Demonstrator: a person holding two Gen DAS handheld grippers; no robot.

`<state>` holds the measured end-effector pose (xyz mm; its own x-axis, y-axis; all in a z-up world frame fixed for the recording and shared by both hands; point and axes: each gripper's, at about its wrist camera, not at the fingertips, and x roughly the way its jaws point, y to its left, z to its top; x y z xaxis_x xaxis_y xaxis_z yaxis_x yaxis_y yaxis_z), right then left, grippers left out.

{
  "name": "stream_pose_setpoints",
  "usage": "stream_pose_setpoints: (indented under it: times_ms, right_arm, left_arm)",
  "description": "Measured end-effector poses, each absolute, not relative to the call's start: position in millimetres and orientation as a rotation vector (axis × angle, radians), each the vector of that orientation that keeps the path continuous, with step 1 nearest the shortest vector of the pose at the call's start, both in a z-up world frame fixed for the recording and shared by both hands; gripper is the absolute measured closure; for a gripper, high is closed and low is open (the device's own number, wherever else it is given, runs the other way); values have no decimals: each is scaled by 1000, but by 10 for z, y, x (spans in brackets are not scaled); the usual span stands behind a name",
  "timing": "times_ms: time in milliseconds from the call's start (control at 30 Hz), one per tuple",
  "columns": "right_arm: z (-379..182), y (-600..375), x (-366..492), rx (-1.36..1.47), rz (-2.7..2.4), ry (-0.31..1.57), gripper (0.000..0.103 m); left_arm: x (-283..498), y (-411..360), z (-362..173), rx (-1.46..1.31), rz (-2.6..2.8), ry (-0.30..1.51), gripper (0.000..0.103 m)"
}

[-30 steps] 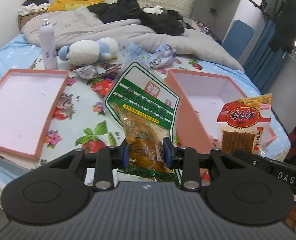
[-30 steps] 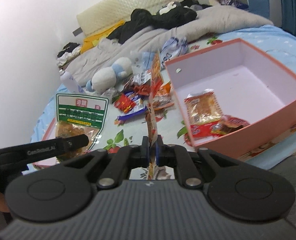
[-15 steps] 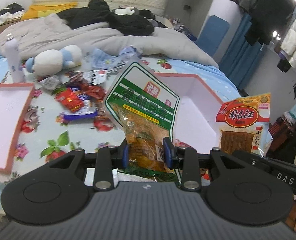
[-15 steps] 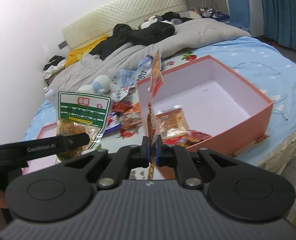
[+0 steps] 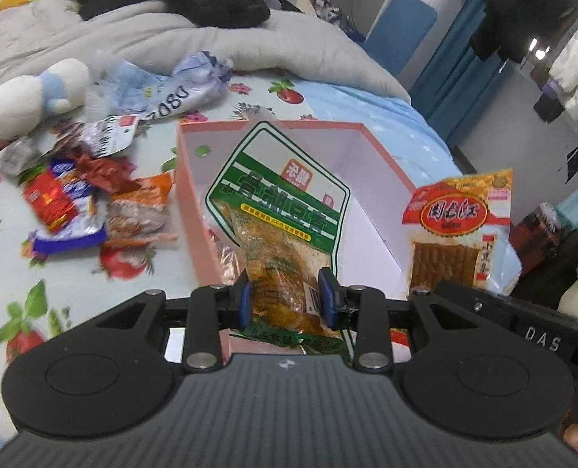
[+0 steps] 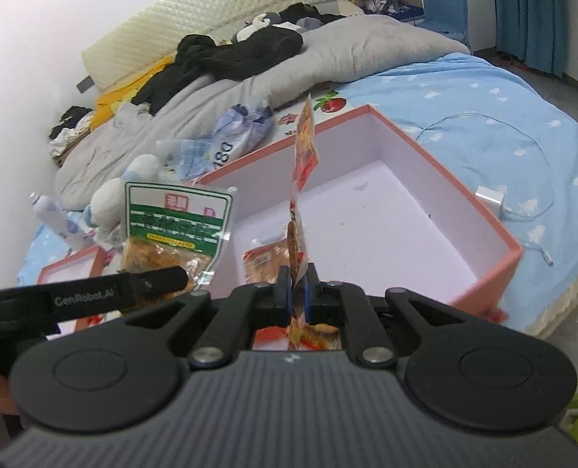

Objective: Organize snacks
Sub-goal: 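Carry the green bag with the left gripper while the right carries its bag over the deep box, then open both grippers to drop the bags into the deep box, then withdraw both tools up and away from the deep box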

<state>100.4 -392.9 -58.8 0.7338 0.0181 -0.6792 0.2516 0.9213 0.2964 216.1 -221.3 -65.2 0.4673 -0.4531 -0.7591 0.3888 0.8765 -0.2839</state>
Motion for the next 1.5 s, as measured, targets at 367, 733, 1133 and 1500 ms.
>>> stream_pose_setpoints:
  times_ms: [367,733,1133,1500]
  right_arm:
    - [-1225,-4384,1683,398,-197,872,94]
    - [-1449,-4526,1751,411,-243,931,91]
    - [-995,-4297,1199,445,-242,821,57]
    - [-555,-3745,534,399,-165,709,57]
  left_arm:
    - [2965,-2747,-1290,-26,-553,1059,64]
    - [3126,-2859,-1506,-2,-554,1100,51]
    - [2489,-2452,-864,-30,-534,955,42]
    - [1612,-1716,-358,-89,-482,849,42]
